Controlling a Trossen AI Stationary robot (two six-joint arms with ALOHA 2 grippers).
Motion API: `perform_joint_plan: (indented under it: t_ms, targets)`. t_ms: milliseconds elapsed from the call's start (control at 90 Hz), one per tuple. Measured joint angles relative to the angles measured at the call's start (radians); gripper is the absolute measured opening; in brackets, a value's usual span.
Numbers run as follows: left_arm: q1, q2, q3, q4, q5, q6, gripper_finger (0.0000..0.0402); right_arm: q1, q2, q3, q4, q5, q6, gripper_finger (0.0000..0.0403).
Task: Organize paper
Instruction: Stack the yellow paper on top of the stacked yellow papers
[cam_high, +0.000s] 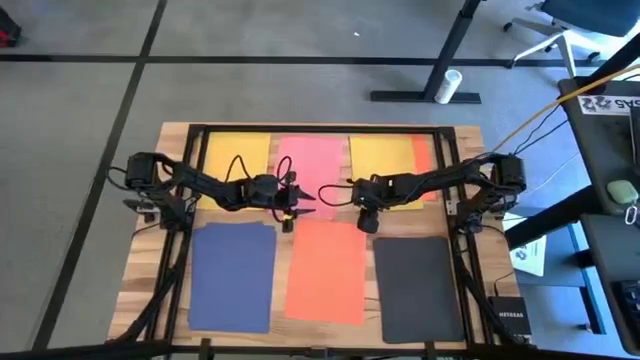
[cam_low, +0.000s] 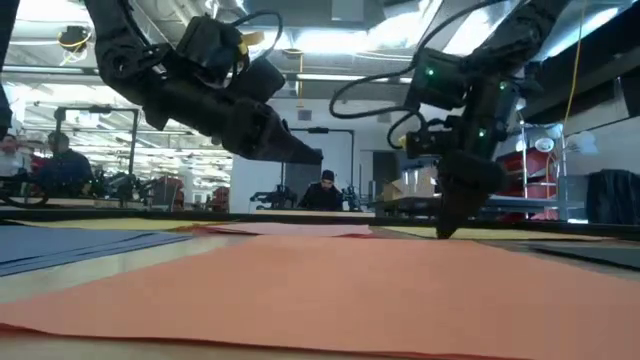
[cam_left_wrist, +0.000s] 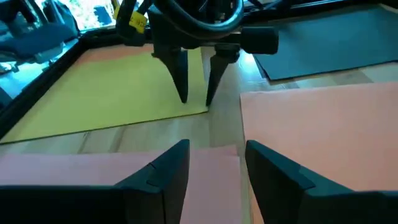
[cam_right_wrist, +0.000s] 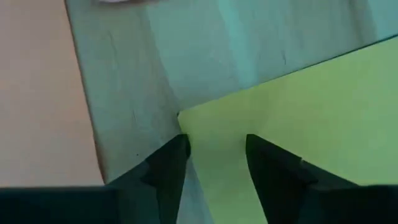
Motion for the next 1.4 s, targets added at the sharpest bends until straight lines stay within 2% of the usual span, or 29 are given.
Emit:
perform_joint_plan:
  t_ms: [211, 789, 1011, 1222, 1400]
  targets:
    - [0.0, 0.0, 0.0, 0.0, 0.0, -0.007, 0.0144, 0.0, 0.002, 0.01, -0.003, -0.013, 0.003, 0.0161]
    - [0.0, -0.001, 0.0, -0.005, 0.0, -0.022, 0.0144, 0.001, 0.005, 0.054, 0.009, -0.147, 0.06, 0.0162]
    - [0.0, -0.001, 0.0, -0.011, 0.0, -0.022, 0.0144, 0.006, 0.007, 0.056, -0.004, -0.145, 0.058, 0.0162]
    - [0.0, -0.001, 0.0, -0.018, 0.0, -0.023, 0.0144, 0.037, 0.007, 0.046, 0.007, -0.059, 0.038, 0.0162]
    - [0.0, -0.001, 0.0, -0.019, 0.0, -0.023, 0.0144, 0.039, 0.007, 0.022, 0.02, -0.052, 0.039, 0.0161]
